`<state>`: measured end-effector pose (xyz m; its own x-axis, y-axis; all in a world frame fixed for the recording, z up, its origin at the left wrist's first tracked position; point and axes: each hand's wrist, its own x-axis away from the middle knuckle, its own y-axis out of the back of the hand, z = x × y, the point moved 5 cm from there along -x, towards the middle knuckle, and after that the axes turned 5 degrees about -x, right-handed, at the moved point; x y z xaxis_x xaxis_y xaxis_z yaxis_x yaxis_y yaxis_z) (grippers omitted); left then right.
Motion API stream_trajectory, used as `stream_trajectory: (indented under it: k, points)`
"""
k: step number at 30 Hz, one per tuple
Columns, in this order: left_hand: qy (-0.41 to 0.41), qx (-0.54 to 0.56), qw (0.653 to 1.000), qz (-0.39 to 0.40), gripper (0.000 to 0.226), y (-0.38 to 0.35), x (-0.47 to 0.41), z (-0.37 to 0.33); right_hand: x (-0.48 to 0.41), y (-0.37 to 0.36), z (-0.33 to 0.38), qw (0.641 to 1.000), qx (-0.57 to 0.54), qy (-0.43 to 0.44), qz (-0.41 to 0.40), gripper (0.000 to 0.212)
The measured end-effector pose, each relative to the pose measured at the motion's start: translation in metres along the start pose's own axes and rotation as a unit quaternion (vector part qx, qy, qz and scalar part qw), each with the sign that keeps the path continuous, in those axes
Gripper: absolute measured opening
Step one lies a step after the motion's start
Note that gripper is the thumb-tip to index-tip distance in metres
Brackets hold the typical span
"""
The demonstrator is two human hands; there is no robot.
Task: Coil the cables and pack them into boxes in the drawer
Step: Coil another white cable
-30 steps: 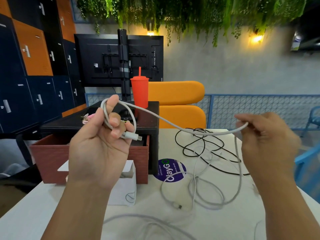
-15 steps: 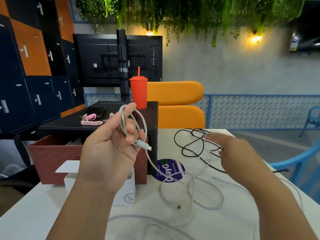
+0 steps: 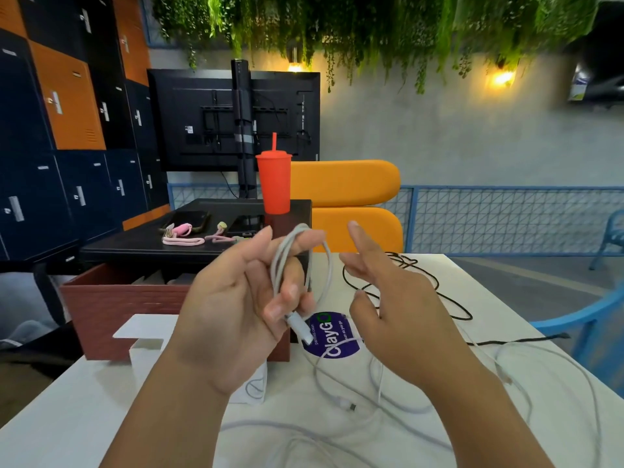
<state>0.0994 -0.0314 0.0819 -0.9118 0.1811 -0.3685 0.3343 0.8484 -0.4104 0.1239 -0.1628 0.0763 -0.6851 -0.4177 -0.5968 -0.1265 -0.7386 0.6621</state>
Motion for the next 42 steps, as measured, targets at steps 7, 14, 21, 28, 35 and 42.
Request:
stream_trajectory:
  k: [7,14,21,28,35,42]
  points:
    - [0.053,-0.062,0.995,0.066,0.051,-0.004,0.0,0.009,-0.003,-0.005,-0.002,0.984,0.137,0.073,-0.091,0.068]
    - [0.052,-0.077,0.99,0.104,0.063,-0.004,0.002,0.009,-0.002,-0.009,0.003,0.995,0.046,0.078,-0.049,0.068]
    - [0.061,-0.084,0.988,0.117,0.066,-0.005,0.003,0.012,-0.004,-0.002,-0.001,0.987,-0.006,0.104,-0.119,0.065]
    - [0.055,-0.081,0.988,0.116,0.062,-0.004,0.002,0.012,-0.001,0.004,0.007,0.993,-0.028,0.053,-0.101,0.084]
    - [0.06,-0.071,0.988,0.126,0.063,-0.002,0.001,0.014,0.001,0.006,0.008,0.993,-0.056,0.074,-0.075,0.082]
    - [0.048,0.061,0.977,0.196,0.06,-0.004,0.002,0.008,-0.003,0.004,0.005,0.989,-0.08,0.083,-0.097,0.039]
